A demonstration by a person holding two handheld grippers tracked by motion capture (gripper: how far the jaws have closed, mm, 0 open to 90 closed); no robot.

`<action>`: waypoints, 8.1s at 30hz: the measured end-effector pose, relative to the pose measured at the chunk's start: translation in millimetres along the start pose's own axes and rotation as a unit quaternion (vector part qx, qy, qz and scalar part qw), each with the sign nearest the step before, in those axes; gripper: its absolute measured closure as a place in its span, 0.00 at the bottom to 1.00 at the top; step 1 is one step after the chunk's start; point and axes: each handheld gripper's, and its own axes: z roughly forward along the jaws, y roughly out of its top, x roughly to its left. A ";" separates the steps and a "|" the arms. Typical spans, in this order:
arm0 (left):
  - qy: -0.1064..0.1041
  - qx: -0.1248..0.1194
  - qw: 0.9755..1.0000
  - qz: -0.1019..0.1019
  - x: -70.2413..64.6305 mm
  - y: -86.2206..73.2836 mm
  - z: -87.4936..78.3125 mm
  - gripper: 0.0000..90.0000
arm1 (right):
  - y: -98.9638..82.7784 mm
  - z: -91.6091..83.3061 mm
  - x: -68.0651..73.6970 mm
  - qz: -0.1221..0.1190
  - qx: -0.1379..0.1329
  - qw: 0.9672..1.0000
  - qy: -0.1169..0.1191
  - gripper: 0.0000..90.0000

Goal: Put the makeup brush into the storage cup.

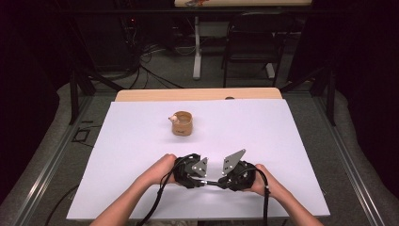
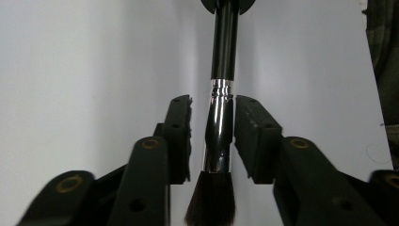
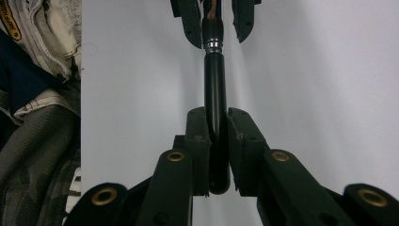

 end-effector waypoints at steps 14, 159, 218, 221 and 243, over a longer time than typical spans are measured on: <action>0.050 -0.073 0.989 -0.121 8.1 -22.6 -17.2 0.16 | -6.1 -9.0 -2.8 0.016 -0.010 0.999 -0.028 0.88; 0.131 -0.362 0.872 -0.302 -17.4 -22.7 -28.3 0.86 | 6.4 9.0 5.1 0.132 -0.143 0.969 -0.155 0.47; 0.221 -0.295 0.891 -0.263 23.5 -35.8 -116.2 0.87 | -45.4 -40.6 -2.5 0.151 -0.128 0.967 -0.160 0.00; 0.226 -0.292 0.891 -0.265 27.3 -34.7 -120.9 0.87 | -45.5 -40.1 -3.0 0.153 -0.125 0.967 -0.159 0.00; 0.263 -0.277 0.878 -0.288 68.6 -35.0 -141.1 0.87 | -45.8 -38.1 -6.7 0.159 -0.121 0.968 -0.155 0.00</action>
